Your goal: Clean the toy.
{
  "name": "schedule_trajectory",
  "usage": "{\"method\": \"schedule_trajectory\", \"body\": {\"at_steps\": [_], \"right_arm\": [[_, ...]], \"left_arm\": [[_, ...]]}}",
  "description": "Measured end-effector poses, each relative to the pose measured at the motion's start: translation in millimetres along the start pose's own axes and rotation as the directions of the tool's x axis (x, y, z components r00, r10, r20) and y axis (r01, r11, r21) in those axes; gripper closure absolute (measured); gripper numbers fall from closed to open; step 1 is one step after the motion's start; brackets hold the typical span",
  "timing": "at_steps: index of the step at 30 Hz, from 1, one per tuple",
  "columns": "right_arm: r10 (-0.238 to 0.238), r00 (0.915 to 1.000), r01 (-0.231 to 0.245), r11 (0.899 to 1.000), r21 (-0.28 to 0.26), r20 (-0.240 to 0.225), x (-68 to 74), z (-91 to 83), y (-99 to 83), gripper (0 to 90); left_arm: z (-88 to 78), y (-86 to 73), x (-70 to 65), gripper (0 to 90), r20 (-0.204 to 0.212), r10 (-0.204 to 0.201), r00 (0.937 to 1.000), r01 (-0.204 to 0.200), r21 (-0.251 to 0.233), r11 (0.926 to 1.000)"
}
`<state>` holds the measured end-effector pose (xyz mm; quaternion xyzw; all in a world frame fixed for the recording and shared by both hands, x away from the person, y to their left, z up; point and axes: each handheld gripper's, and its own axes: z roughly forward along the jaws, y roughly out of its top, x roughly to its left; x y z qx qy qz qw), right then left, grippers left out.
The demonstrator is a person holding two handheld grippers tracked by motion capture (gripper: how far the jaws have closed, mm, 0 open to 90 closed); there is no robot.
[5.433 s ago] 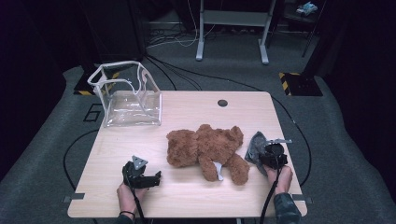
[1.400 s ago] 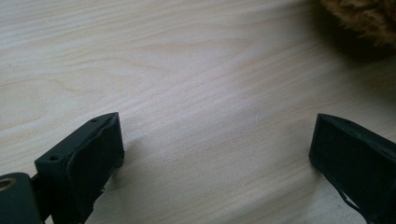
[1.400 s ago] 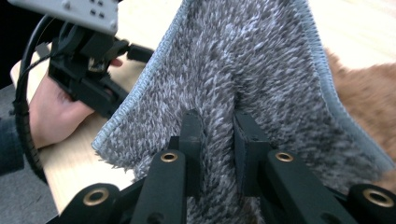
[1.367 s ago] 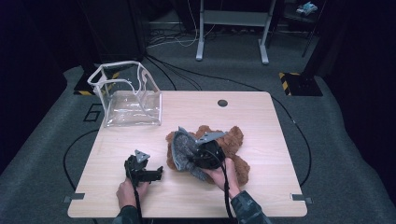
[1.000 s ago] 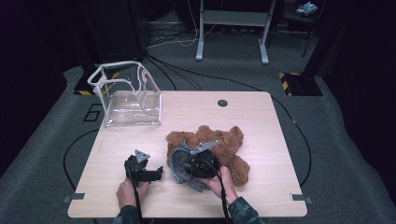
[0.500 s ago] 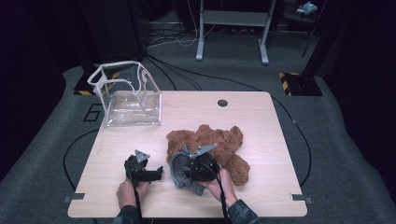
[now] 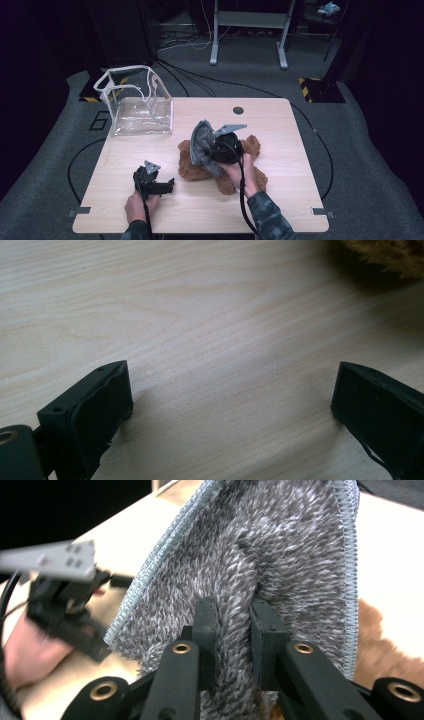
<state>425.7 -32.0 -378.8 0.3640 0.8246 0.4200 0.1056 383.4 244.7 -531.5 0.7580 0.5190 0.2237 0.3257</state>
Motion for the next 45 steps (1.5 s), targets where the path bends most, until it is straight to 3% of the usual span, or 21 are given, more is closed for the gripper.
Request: {"method": "schedule_trajectory", "body": {"at_steps": [8,9,13,16,18,24,35,42,45], "right_arm": [[0.028,0.9987,-0.029,1.0,0.005,0.043,-13.2,22.2,19.4,75.9],[0.048,0.998,-0.049,0.999,0.021,0.042,-12.2,24.8,20.4,75.8],[0.025,0.9989,-0.027,0.998,0.052,0.04,-11.8,35.9,20.3,75.9],[0.03,0.9991,-0.031,0.998,0.06,0.03,-6.0,36.3,18.5,76.0],[0.007,0.9998,-0.008,0.998,0.058,0.019,-3.2,34.5,16.7,76.0],[-0.024,0.9997,0.025,0.998,0.051,-0.005,6.0,28.3,5.7,76.1],[-0.016,0.9988,0.018,0.999,0.031,-0.046,17.4,17.8,-19.4,76.1],[-0.002,0.9971,0.006,0.998,0.055,-0.076,25.0,18.4,-39.6,76.3],[-0.015,0.9961,0.022,0.997,0.072,-0.087,28.2,19.9,-48.8,76.3]], "left_arm": [[-0.1,0.1,0.0,2.9,0.001,-0.001,1.0,0.001,0.001,1.0],[0.0,0.1,0.1,2.9,0.0,-0.001,1.0,0.001,0.001,1.0],[0.0,-0.1,-0.5,2.9,0.002,-0.007,1.0,0.007,0.0,1.0],[-0.8,0.2,1.0,2.9,0.002,0.014,0.9999,-0.014,0.013,0.9998],[0.0,0.1,0.0,2.9,0.0,-0.001,1.0,0.001,0.0,1.0],[0.0,0.0,0.0,2.9,0.001,-0.001,1.0,0.001,0.001,1.0],[-0.1,0.0,0.0,2.9,0.0,0.0,1.0,0.0,0.001,1.0],[0.0,0.1,0.0,2.9,0.001,-0.002,1.0,0.002,0.0,1.0],[0.2,0.0,-0.2,2.9,-0.001,-0.004,1.0,0.004,-0.002,1.0]]}}
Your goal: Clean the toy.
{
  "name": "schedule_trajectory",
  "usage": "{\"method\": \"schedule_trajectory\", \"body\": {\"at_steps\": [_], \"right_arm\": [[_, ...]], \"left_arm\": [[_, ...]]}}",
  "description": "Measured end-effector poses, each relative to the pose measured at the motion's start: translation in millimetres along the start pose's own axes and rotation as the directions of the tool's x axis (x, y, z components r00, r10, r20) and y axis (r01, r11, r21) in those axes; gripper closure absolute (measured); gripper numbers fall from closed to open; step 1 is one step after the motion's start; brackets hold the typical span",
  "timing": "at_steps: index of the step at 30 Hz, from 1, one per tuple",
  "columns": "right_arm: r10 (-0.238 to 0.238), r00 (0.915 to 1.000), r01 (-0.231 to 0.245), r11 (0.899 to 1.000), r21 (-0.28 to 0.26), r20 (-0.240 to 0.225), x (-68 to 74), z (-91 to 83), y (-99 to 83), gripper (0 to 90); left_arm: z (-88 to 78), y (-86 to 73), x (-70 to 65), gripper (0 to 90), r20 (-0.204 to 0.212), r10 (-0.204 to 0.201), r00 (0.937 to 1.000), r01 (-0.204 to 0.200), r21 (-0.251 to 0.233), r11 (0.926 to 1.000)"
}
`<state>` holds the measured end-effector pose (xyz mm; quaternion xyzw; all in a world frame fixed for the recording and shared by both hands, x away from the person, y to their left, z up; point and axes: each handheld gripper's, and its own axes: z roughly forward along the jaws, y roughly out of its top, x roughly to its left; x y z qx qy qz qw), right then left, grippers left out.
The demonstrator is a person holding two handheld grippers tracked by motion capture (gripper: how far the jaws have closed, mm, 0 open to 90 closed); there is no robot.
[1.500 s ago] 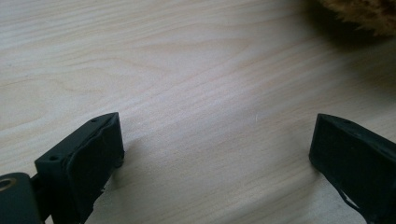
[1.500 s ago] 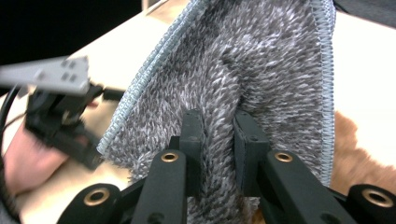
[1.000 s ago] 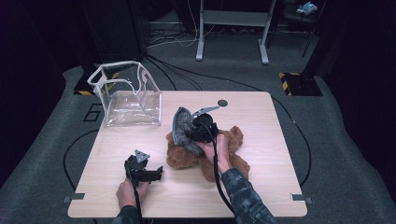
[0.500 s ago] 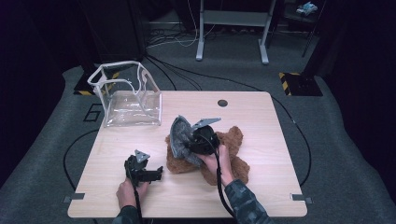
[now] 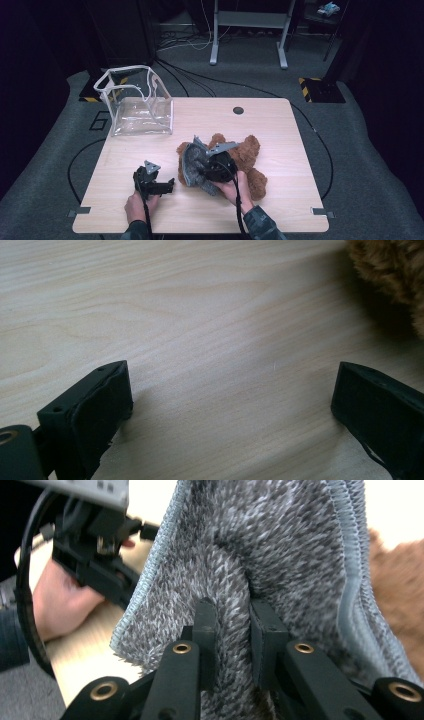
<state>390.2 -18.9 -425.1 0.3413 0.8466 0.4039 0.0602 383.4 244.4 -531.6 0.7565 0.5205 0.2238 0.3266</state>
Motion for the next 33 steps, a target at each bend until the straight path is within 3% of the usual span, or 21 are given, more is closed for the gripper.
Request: {"method": "schedule_trajectory", "body": {"at_steps": [12,19,20,23,24,25,28,30,33], "right_arm": [[0.015,0.9992,-0.011,0.995,0.097,-0.037,5.1,26.3,-28.3,76.5],[0.036,0.9985,-0.028,0.981,0.192,-0.04,5.4,50.1,-44.7,76.4],[0.02,0.9988,-0.011,0.982,0.187,-0.045,3.9,50.7,-45.9,76.3],[0.034,0.9985,-0.026,0.984,0.174,-0.042,6.4,43.9,-43.3,76.3],[0.011,0.9989,-0.004,0.987,0.162,-0.045,5.1,41.6,-42.4,76.3],[0.032,0.9987,-0.026,0.987,0.158,-0.039,7.2,36.2,-40.6,76.3],[0.014,0.9992,-0.009,0.991,0.134,-0.036,5.2,24.1,-36.8,76.3],[0.026,0.9989,-0.022,0.993,0.119,-0.038,3.6,15.6,-33.8,76.3],[0.01,0.9997,-0.008,0.997,0.075,-0.023,1.9,4.3,-27.8,76.3]], "left_arm": [[0.0,0.0,0.1,2.9,0.0,0.001,1.0,-0.001,0.001,1.0],[0.0,0.1,0.0,2.9,-0.001,0.0,1.0,0.0,0.0,1.0],[0.2,0.3,-0.1,2.9,-0.001,-0.001,1.0,0.001,0.0,1.0],[0.4,0.5,-0.4,2.9,-0.002,-0.003,1.0,0.003,-0.001,1.0],[0.3,0.5,-0.5,2.9,-0.003,-0.005,1.0,0.005,-0.001,1.0],[0.2,0.4,-0.9,3.0,-0.005,-0.007,1.0,0.007,-0.001,1.0],[1.6,1.8,-1.3,3.0,-0.008,-0.007,0.9999,0.007,0.0,1.0],[4.3,4.4,0.1,2.8,0.014,0.021,0.9997,-0.021,-0.001,0.9998],[4.6,5.1,-1.2,0.7,0.0,0.001,1.0,-0.001,0.01,0.9999]]}}
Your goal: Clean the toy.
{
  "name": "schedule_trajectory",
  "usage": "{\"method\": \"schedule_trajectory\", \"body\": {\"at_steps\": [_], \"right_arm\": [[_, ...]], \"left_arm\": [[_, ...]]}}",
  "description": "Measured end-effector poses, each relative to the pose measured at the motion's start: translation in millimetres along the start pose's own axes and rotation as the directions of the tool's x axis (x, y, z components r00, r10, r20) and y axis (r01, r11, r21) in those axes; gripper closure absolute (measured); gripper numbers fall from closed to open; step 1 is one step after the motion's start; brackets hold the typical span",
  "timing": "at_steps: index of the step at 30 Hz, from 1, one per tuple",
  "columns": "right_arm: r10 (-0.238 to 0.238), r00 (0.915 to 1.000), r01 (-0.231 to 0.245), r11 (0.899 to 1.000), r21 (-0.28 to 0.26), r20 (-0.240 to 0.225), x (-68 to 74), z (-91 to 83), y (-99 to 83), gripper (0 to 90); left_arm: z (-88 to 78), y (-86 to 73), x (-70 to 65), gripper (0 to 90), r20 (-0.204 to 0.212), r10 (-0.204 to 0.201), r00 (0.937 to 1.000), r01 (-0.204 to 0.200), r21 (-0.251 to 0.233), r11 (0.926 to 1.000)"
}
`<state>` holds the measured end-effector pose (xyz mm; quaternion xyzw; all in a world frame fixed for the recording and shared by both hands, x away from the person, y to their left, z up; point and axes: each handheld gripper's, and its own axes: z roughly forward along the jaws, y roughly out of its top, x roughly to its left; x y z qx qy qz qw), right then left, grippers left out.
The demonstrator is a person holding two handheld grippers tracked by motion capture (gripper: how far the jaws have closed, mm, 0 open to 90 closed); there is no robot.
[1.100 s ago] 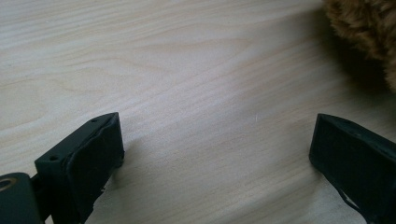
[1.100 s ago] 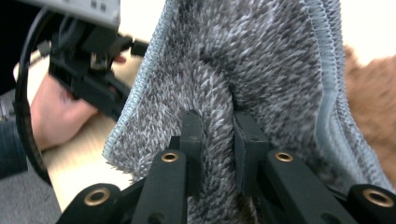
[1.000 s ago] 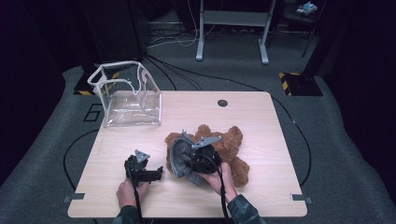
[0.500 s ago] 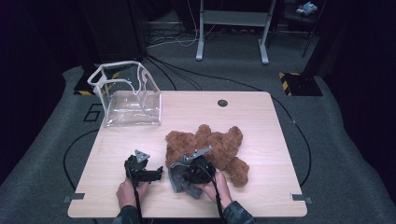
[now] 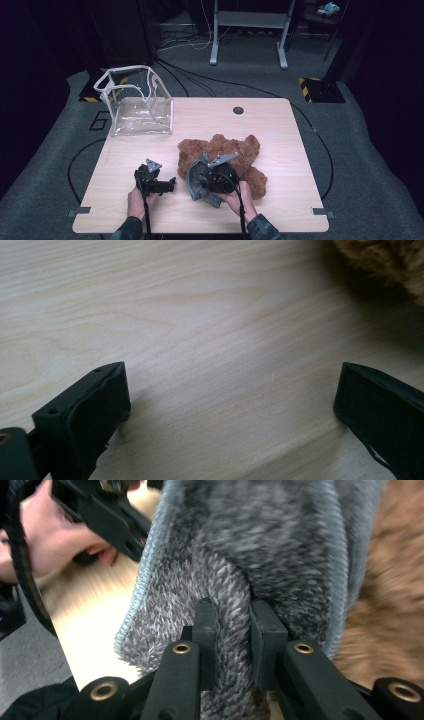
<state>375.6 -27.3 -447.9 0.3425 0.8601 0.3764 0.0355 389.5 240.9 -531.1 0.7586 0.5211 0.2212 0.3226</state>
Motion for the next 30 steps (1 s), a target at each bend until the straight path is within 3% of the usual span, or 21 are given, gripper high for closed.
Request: {"method": "schedule_trajectory", "body": {"at_steps": [3,5,6,9,10,13,14,16,17,18,22,23,27,30], "right_arm": [[-0.013,0.9998,0.014,0.999,-0.034,0.014,0.0,-13.2,7.8,76.3],[-0.016,0.9994,0.018,0.998,-0.057,0.031,-2.2,-21.7,13.7,76.3],[-0.013,0.9991,0.015,0.998,-0.067,0.04,-3.5,-26.1,16.7,76.3],[0.003,0.9977,0.003,0.996,-0.093,0.068,-9.2,-38.1,24.3,76.3],[0.011,0.9967,-0.002,0.994,-0.107,0.08,-13.1,-43.2,27.3,76.3],[0.031,0.9934,-0.015,0.991,-0.136,0.111,-23.5,-54.2,33.6,76.3],[0.041,0.9919,-0.022,0.988,-0.153,0.12,-30.1,-59.5,37.2,76.3],[0.048,0.9906,-0.028,0.987,-0.157,0.128,-31.5,-61.0,38.3,76.2],[0.061,0.9862,-0.033,0.984,-0.177,0.154,-40.0,-67.7,43.7,76.3],[0.061,0.9862,-0.033,0.984,-0.177,0.154,-40.0,-67.7,43.7,76.3],[0.091,0.9722,-0.047,0.979,-0.2,0.216,-51.5,-75.2,53.4,76.3],[0.094,0.9689,-0.048,0.978,-0.202,0.229,-53.8,-75.7,55.7,76.3],[0.114,0.9584,-0.062,0.978,-0.198,0.262,-61.4,-73.1,63.0,76.2],[0.104,0.953,-0.054,0.983,-0.177,0.285,-65.5,-67.8,66.3,76.2]], "left_arm": [[-1.8,6.1,-2.1,0.8,0.001,0.01,1.0,-0.01,0.072,0.9973],[-3.2,13.9,-3.4,0.0,0.03,0.04,0.9987,-0.044,0.128,0.9908],[-5.2,17.9,-3.6,0.1,0.039,0.042,0.9984,-0.047,0.132,0.9902],[-17.3,33.3,-1.4,0.2,0.042,0.025,0.9988,-0.028,0.076,0.9967],[-21.4,38.7,-1.7,0.1,0.041,0.015,0.9991,-0.016,0.038,0.9992],[-36.8,63.9,-4.1,0.0,0.059,0.007,0.9982,-0.003,-0.062,0.9981],[-39.0,67.8,-4.5,0.0,0.06,0.011,0.9982,-0.007,-0.069,0.9976],[-44.2,76.9,-6.2,0.0,0.062,0.013,0.998,-0.007,-0.097,0.9952],[-51.6,91.0,-10.3,0.0,0.08,0.008,0.9968,0.004,-0.153,0.9882],[-51.6,91.0,-10.3,0.0,0.08,0.008,0.9968,0.004,-0.153,0.9882],[-59.1,119.4,-30.8,0.0,0.107,0.031,0.9938,-0.005,-0.237,0.9715],[-57.5,124.8,-36.7,0.0,0.11,0.041,0.9931,-0.013,-0.241,0.9704],[-36.8,138.0,-59.9,0.8,0.115,0.084,0.9898,-0.067,-0.142,0.9876],[-17.5,135.6,-70.8,1.9,0.112,0.103,0.9884,-0.097,-0.052,0.9939]]}}
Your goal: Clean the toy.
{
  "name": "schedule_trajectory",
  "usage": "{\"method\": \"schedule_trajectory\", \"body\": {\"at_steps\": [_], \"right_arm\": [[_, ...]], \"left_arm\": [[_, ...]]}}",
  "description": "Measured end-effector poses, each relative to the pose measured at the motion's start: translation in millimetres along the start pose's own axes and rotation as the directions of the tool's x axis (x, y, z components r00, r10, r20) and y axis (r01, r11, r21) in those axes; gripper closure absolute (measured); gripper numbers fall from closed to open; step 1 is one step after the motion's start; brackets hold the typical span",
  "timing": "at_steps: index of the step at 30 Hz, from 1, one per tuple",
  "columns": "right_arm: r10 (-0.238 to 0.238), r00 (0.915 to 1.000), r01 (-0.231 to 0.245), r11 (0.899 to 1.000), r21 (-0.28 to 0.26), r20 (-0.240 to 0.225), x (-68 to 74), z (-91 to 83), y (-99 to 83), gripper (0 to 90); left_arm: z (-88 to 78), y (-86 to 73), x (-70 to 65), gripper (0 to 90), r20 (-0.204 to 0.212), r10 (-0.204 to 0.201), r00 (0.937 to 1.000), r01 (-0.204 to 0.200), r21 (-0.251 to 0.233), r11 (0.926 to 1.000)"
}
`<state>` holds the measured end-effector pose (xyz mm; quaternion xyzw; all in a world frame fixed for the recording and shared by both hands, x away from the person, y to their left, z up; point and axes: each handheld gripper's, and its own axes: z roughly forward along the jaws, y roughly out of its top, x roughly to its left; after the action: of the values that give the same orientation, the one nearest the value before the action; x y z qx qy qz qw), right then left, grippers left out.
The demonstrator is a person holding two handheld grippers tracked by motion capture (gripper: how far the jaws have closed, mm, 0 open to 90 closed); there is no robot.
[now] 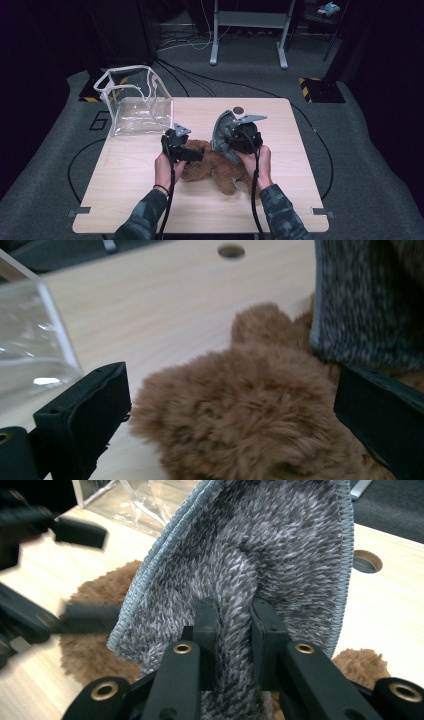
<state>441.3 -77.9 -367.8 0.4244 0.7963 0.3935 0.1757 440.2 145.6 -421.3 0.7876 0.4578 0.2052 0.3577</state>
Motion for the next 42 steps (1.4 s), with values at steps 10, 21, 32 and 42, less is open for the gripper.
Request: {"method": "schedule_trajectory", "body": {"at_steps": [10,21,32,42], "right_arm": [[-0.035,0.999,0.034,0.998,0.053,0.026,3.0,27.3,8.9,75.5],[-0.033,0.9994,0.033,0.985,0.171,-0.006,13.8,70.5,0.2,75.7],[-0.035,0.995,0.013,0.974,0.228,0.093,-28.7,56.2,-6.9,76.8],[0.062,0.9726,-0.124,0.954,0.274,0.224,-80.8,39.1,-40.9,77.7]], "left_arm": [[30.2,-40.0,-12.5,0.0,0.04,0.008,0.9992,-0.01,0.046,0.9989],[36.7,-54.0,-11.0,0.0,0.047,0.015,0.9988,-0.017,0.04,0.9991],[38.0,-55.3,-14.8,0.0,0.042,0.038,0.9984,-0.04,0.04,0.9984],[37.5,-58.4,-14.0,0.0,0.045,0.03,0.9985,-0.032,0.027,0.9991]]}}
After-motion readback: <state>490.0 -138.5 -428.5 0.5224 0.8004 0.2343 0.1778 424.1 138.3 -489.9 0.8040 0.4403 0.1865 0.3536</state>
